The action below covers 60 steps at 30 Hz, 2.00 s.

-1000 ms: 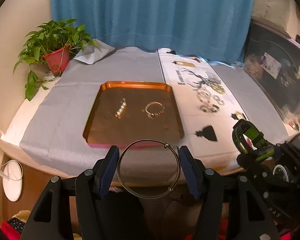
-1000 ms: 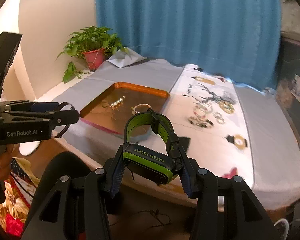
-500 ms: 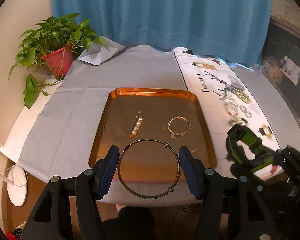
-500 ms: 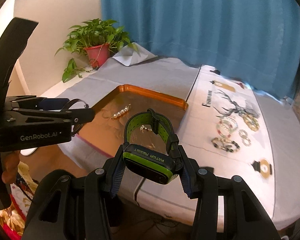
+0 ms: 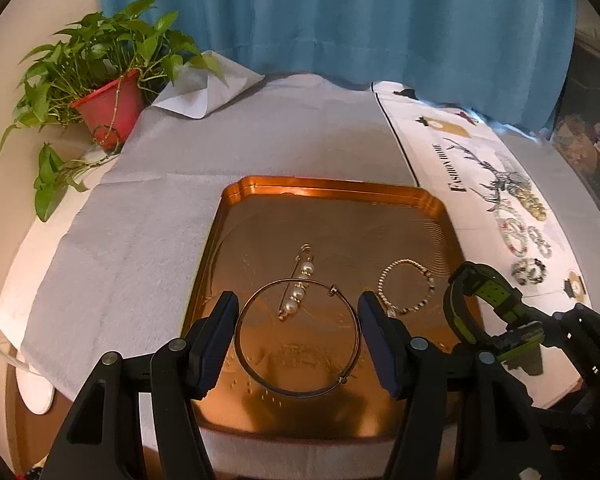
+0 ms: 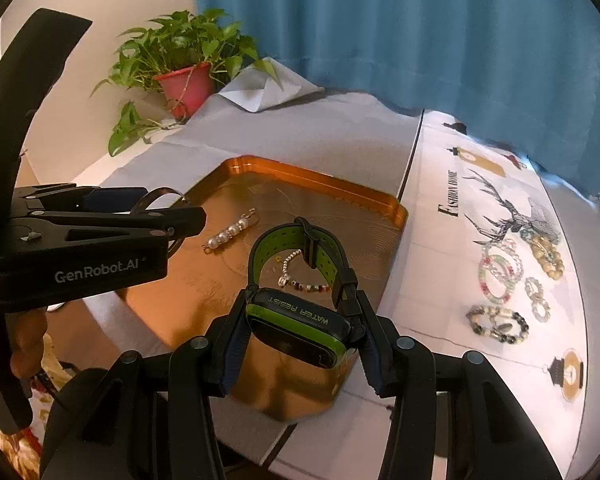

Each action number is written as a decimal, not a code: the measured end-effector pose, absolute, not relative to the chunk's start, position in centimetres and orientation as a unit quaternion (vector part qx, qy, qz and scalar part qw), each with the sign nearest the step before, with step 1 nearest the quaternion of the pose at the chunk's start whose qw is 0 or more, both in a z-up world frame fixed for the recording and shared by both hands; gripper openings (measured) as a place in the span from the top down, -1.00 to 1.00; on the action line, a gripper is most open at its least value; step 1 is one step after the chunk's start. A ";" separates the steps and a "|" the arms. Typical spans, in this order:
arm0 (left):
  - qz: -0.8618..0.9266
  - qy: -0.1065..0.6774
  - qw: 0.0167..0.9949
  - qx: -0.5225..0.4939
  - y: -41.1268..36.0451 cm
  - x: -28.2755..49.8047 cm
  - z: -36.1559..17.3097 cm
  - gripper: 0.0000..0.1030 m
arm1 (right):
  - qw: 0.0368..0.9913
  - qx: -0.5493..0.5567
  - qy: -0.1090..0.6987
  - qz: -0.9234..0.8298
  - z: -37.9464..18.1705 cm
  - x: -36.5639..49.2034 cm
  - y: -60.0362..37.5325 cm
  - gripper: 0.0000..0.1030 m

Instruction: Organize jewelry

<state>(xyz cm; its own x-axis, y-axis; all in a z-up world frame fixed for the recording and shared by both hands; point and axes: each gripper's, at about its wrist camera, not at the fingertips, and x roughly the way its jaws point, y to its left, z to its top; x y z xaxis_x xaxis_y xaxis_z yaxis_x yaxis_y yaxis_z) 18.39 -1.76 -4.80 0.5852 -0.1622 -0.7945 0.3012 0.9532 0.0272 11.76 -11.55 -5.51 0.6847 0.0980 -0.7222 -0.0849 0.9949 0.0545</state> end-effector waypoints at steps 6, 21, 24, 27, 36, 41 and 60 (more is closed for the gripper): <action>-0.123 0.445 0.883 0.085 -2.0 20.0 -6.3 -0.12 | 0.913 0.011 0.405 0.051 -6.9 13.5 -11.6 0.04; -0.099 0.456 0.880 0.085 0.4 19.5 -7.0 -0.99 | 0.901 -0.013 0.430 0.049 -7.7 13.8 -11.7 -0.69; -0.086 0.460 0.882 0.061 2.1 16.0 -6.5 -0.99 | 0.903 0.005 0.428 0.038 -6.8 11.1 -12.7 -0.69; -0.083 0.458 0.884 0.050 2.9 12.6 -5.5 -0.99 | 0.901 0.037 0.431 0.027 -5.8 8.0 -13.9 -0.69; -0.096 0.428 0.897 0.044 3.1 2.5 -0.3 -0.99 | 0.920 0.058 0.388 0.000 -0.6 -2.1 -15.1 -0.69; -0.122 0.395 0.909 0.054 1.6 -1.8 2.8 -0.99 | 0.929 0.065 0.364 -0.008 1.8 -7.1 -15.4 -0.69; -0.149 0.347 0.922 0.081 -0.6 -8.6 6.3 -0.99 | 0.949 0.080 0.305 -0.022 4.9 -15.7 -15.8 -0.72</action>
